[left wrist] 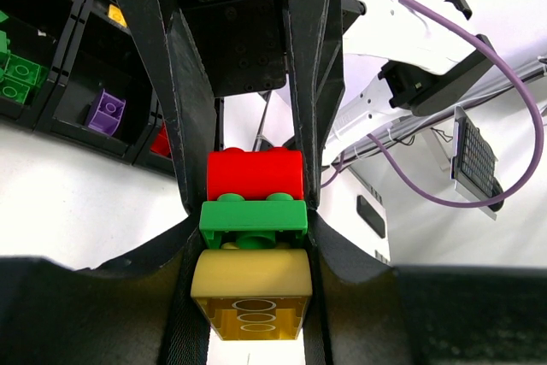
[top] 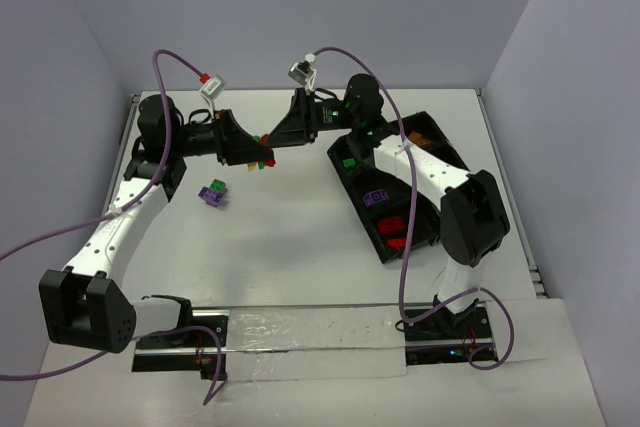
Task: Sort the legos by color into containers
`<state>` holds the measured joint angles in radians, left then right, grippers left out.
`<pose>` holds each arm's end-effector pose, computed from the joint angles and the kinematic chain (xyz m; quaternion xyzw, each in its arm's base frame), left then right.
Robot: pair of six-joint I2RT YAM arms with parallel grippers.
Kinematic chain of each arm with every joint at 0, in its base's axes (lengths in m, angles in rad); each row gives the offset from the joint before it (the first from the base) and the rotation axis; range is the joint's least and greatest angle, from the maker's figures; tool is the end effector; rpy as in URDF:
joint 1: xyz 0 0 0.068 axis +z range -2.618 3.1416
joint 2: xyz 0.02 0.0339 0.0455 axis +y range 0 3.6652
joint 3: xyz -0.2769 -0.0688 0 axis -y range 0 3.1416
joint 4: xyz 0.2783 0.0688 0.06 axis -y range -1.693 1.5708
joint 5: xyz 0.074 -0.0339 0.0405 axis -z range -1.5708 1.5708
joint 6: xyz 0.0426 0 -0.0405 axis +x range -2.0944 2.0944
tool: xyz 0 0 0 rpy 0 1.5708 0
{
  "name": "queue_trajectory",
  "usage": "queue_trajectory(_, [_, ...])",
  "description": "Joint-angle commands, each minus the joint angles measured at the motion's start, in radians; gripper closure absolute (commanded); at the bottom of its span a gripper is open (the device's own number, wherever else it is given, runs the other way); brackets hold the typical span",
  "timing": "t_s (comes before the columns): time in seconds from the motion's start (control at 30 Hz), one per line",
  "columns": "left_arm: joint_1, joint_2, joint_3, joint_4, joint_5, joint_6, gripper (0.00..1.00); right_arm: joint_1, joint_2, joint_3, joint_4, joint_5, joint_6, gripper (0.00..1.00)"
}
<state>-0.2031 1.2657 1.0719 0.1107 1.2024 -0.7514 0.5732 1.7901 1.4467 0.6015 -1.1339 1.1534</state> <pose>0.2961 -0.1016 0.3755 0.2044 0.6879 -0.6262 0.3048 0.3584 0.2773 0.3701 -0.2605 0.6150 0.7209 0.1853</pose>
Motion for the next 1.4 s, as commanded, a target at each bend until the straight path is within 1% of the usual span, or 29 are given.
queue_trajectory(0.0, [-0.003,0.005,0.007,-0.085,0.003,0.057,0.99,-0.006,-0.043,0.022,0.018,0.077,-0.041,1.0])
queue_trajectory(0.03, [-0.004,0.006,0.008,-0.093,0.005,0.06,0.97,-0.005,-0.049,0.027,-0.029,0.093,-0.104,1.0])
queue_trajectory(0.07, [-0.003,0.011,0.009,-0.1,0.01,0.063,0.91,-0.004,-0.054,0.042,-0.141,0.109,-0.149,1.0])
queue_trajectory(0.1, [-0.004,0.014,0.007,-0.103,0.018,0.065,0.71,-0.002,-0.063,0.052,-0.222,0.138,-0.207,1.0])
queue_trajectory(0.13, [-0.003,0.016,0.004,-0.106,0.022,0.066,0.57,-0.002,-0.069,0.058,-0.282,0.161,-0.247,1.0])
queue_trajectory(0.2, [-0.003,0.015,-0.002,-0.108,0.024,0.075,0.38,-0.002,-0.078,0.06,-0.339,0.193,-0.293,1.0])
queue_trajectory(0.23, [-0.003,0.014,-0.003,-0.13,0.019,0.086,0.25,-0.001,-0.08,0.054,-0.353,0.199,-0.298,1.0])
queue_trajectory(0.27, [-0.003,0.014,-0.002,-0.154,0.013,0.096,0.14,-0.002,-0.082,0.047,-0.356,0.203,-0.3,1.0])
queue_trajectory(0.3, [-0.004,0.014,-0.001,-0.163,0.009,0.103,0.09,-0.003,-0.083,0.039,-0.352,0.205,-0.296,1.0])
queue_trajectory(0.33, [-0.004,0.015,-0.003,-0.167,0.009,0.104,0.06,-0.003,-0.086,0.03,-0.34,0.206,-0.289,1.0])
queue_trajectory(0.43, [-0.004,0.021,-0.007,-0.154,0.007,0.093,0.03,-0.001,-0.086,0.014,-0.321,0.207,-0.271,1.0])
queue_trajectory(0.63, [-0.002,0.03,-0.01,-0.166,-0.005,0.104,0.02,-0.001,-0.087,-0.009,-0.322,0.216,-0.271,1.0])
queue_trajectory(0.83, [0.003,0.035,-0.02,-0.26,-0.099,0.154,0.01,-0.004,-0.103,-0.043,-0.324,0.227,-0.273,1.0])
queue_trajectory(0.87, [0.006,0.035,-0.024,-0.265,-0.142,0.158,0.01,-0.004,-0.106,-0.053,-0.327,0.229,-0.275,1.0])
queue_trajectory(0.9, [0.01,0.029,-0.035,-0.257,-0.155,0.156,0.01,-0.008,-0.112,-0.062,-0.328,0.233,-0.276,1.0])
queue_trajectory(1.03, [0.035,0.013,-0.091,-0.188,-0.175,0.104,0.08,-0.01,-0.124,-0.079,-0.344,0.235,-0.29,1.0])
queue_trajectory(1.17, [0.054,-0.002,-0.136,-0.105,-0.167,0.054,0.24,-0.012,-0.138,-0.105,-0.35,0.235,-0.296,1.0])
queue_trajectory(1.2, [0.056,-0.007,-0.158,-0.053,-0.159,0.024,0.27,-0.012,-0.145,-0.114,-0.348,0.235,-0.296,1.0])
queue_trajectory(1.37, [0.059,-0.015,-0.195,0.025,-0.137,-0.031,0.3,-0.015,-0.151,-0.133,-0.344,0.238,-0.293,1.0])
